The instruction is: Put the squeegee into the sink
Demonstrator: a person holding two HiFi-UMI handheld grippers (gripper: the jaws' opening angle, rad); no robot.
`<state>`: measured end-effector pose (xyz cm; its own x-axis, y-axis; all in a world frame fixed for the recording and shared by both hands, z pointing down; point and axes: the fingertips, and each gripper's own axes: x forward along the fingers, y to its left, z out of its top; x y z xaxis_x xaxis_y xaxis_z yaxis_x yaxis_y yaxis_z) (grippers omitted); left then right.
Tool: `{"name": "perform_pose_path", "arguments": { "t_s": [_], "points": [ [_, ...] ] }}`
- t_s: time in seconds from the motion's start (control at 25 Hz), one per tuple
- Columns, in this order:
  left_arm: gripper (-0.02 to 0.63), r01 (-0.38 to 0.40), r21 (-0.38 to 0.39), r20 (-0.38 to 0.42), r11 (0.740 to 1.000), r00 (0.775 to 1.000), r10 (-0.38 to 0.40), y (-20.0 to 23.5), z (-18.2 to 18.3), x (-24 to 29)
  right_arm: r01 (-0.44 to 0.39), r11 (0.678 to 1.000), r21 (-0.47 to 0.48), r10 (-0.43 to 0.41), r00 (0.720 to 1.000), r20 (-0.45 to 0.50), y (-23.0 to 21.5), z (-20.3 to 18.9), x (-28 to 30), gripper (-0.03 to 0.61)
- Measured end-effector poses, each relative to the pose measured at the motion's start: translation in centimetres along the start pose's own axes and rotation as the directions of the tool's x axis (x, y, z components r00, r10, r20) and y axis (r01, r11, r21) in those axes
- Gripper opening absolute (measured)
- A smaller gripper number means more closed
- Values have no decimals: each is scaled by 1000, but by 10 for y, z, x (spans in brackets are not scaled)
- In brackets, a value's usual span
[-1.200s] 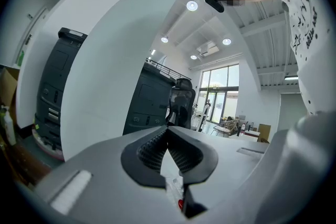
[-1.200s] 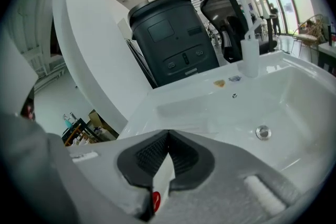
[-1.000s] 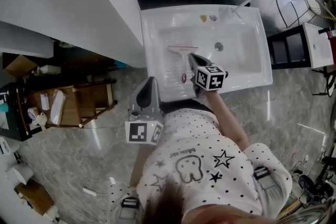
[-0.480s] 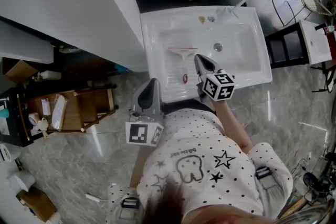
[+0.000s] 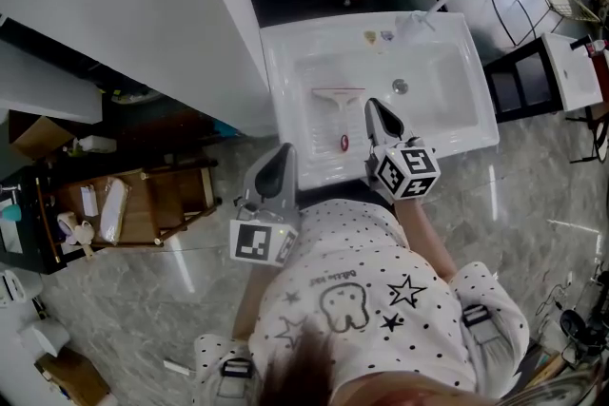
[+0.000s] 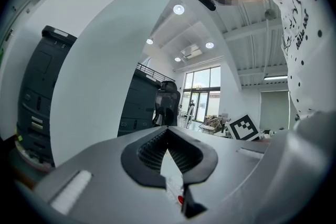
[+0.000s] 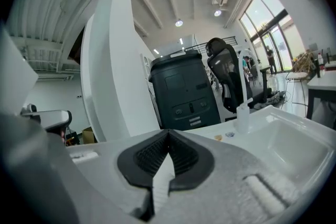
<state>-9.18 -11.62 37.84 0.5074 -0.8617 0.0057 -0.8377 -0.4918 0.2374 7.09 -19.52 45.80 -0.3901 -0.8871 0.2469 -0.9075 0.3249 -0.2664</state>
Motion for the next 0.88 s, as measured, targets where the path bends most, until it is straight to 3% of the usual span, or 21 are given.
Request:
{"name": "perform_pose_path", "arguments": {
  "t_s": [0.48,0.88],
  "points": [
    [-5,92,36,-28,995,995,-91,-15,-3,1,25,997,-67,-18,995,100,12,24,-49,-8],
    [-5,98,31,-21,995,995,-98,-17,-2,-2,-51,997,-62,56,995,85,46,11,-57,-8]
  ]
}}
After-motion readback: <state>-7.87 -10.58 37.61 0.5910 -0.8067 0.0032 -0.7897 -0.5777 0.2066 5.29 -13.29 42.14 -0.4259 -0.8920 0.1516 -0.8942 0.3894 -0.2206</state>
